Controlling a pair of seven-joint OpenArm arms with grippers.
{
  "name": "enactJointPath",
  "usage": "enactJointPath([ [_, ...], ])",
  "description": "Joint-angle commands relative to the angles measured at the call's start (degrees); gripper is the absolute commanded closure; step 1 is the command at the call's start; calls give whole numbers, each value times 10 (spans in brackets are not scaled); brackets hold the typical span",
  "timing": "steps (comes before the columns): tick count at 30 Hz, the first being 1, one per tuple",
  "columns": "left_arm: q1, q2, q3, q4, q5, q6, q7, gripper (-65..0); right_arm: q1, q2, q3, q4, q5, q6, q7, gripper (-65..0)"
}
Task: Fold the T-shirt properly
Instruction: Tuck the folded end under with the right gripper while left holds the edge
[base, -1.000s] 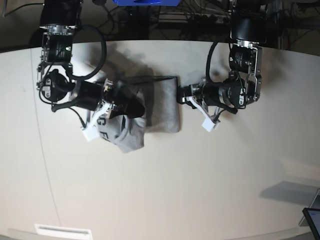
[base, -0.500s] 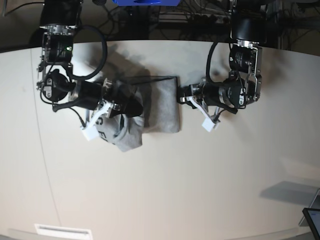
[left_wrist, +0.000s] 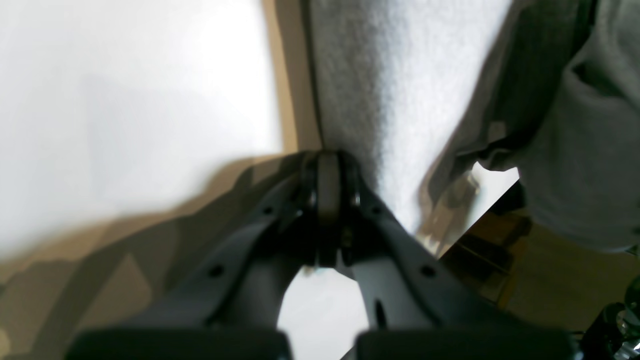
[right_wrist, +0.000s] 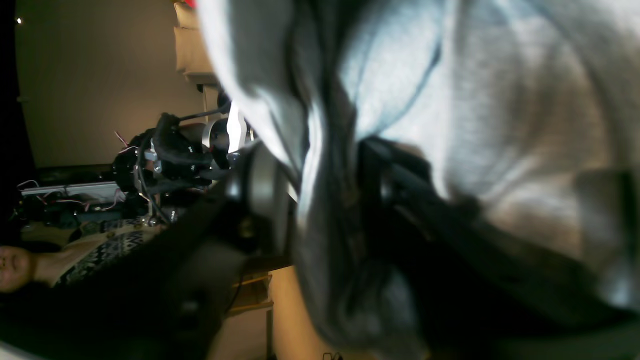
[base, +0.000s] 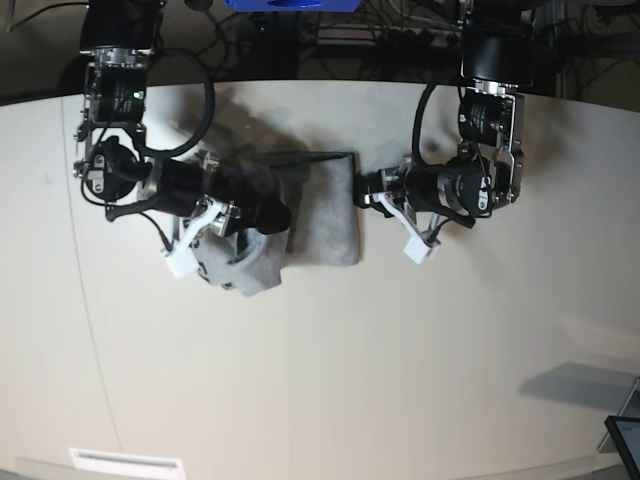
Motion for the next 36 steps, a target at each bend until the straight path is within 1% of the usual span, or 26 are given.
enactJointPath([
  [1, -3, -6, 0, 5, 22, 7, 7, 0, 8, 0, -1, 7, 20, 2, -1, -316],
  [3, -3, -6, 0, 4, 22, 7, 7, 0, 8, -6, -1, 2, 36, 2, -14, -353],
  [6, -4, -6, 0, 2, 22, 6, 6, 0, 12, -8, -1, -25, 81, 2, -30, -390],
  [9, -4, -6, 0, 2, 22, 6, 6, 0, 14, -7, -1, -51, 86, 2, -30, -395],
  [13, -4, -6, 0, 1, 22, 6, 6, 0, 18, -4, 2, -33, 86, 2, -30, -393],
  [17, -4, -7, 0, 0, 23, 6, 6, 0, 29, 17, 4, 11, 87, 5, -25, -390],
  [18, -4, -10, 0, 0, 23, 6, 6, 0, 32, 18, 5, 19, 87, 5, -21, -380],
  [19, -4, -13, 0, 0, 23, 6, 5, 0, 33, 18, 13, 21, 87, 5, -20, -347],
  [20, -3, -14, 0, 0, 23, 6, 5, 0, 34, 17, 21, 20, 87, 5, -20, -289],
  [21, -2, -14, -2, 1, 23, 6, 5, 0, 34, 17, 25, 18, 87, 5, -18, -215],
  [23, -3, -15, -4, 1, 23, 6, 5, 0, 36, 15, 29, -5, 87, 5, -18, -42],
  [24, -3, -18, -2, 1, 23, 6, 5, 0, 41, 14, 29, -17, 87, 5, -18, 0],
  [25, -2, -20, -1, 2, 23, 6, 4, 0, 45, 14, 28, -32, 87, 6, -18, -1],
  [26, -2, -20, -1, 2, 23, 6, 4, 0, 48, 13, 26, -50, 87, 6, -18, -29],
  [27, -1, -20, -1, 3, 23, 6, 4, 0, 56, 12, 26, -63, 87, 7, -18, -26],
  [29, -1, -20, -1, 4, 23, 6, 4, 0, 74, 12, 24, -83, 87, 29, -18, 0],
  [30, -1, -20, -1, 5, 23, 6, 4, 0, 81, 12, 24, -88, 87, 44, -18, -1],
  [31, -1, -20, -1, 5, 23, 6, 4, 0, 85, 13, 24, -91, 87, 51, -17, -3],
  [36, 2, -21, -5, 5, 23, 6, 4, 0, 115, 13, 24, -104, 85, 53, -17, -3],
])
